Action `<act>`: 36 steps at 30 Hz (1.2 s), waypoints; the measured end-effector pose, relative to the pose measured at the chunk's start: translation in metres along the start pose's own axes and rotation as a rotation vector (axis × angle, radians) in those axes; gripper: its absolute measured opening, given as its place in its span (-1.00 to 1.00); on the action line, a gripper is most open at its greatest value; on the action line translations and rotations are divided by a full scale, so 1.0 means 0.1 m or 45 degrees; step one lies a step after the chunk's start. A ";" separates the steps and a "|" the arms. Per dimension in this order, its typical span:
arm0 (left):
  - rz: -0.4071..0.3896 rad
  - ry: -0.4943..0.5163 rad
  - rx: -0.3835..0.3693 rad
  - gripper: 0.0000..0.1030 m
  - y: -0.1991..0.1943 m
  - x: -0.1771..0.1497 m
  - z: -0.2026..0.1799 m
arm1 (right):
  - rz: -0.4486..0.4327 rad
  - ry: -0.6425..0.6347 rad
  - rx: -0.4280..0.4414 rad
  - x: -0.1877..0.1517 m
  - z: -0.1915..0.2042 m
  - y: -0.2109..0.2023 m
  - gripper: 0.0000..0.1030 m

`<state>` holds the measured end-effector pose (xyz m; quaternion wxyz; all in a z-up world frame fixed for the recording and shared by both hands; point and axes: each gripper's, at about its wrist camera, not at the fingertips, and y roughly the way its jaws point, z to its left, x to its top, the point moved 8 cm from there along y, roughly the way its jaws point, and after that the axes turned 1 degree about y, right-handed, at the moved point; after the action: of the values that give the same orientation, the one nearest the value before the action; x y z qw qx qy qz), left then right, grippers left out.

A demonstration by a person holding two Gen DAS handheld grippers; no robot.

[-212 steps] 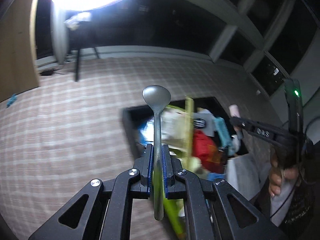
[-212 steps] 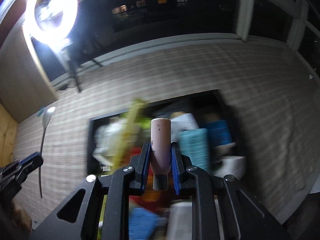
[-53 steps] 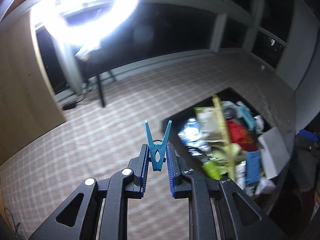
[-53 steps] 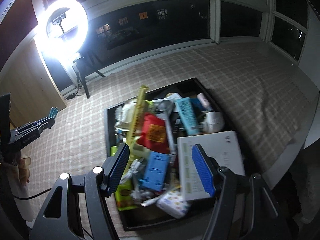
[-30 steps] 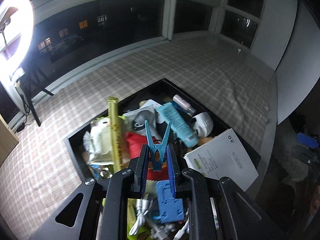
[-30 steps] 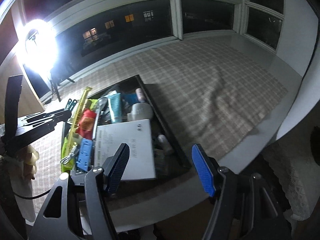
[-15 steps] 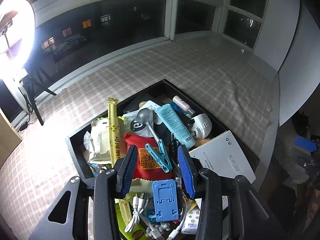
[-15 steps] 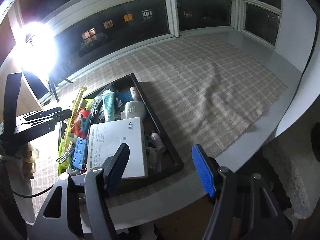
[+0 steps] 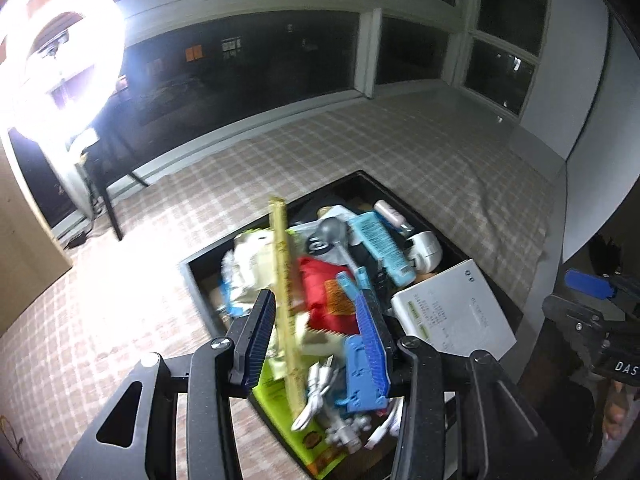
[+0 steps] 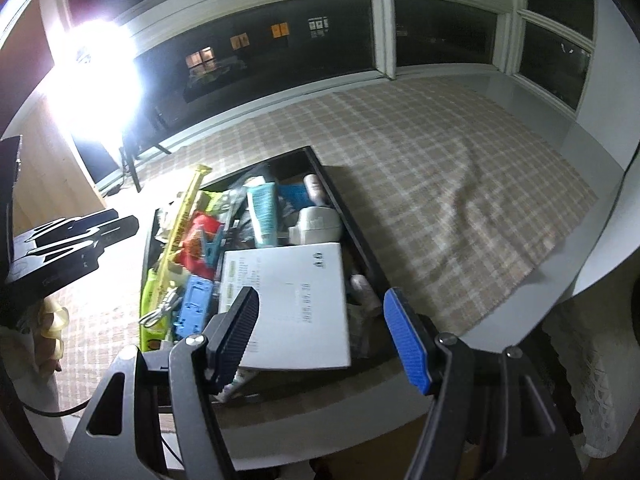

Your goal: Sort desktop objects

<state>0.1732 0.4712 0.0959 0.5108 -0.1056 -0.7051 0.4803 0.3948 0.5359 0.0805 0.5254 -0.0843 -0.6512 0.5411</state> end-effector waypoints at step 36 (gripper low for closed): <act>0.025 -0.411 0.396 0.37 -1.14 -1.57 2.73 | -0.030 -0.431 0.214 -0.21 3.32 0.17 0.25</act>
<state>0.0594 0.1562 0.0839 0.3968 0.0456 -0.6942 0.5988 0.1390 0.3240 0.1005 0.4197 0.0599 -0.6838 0.5939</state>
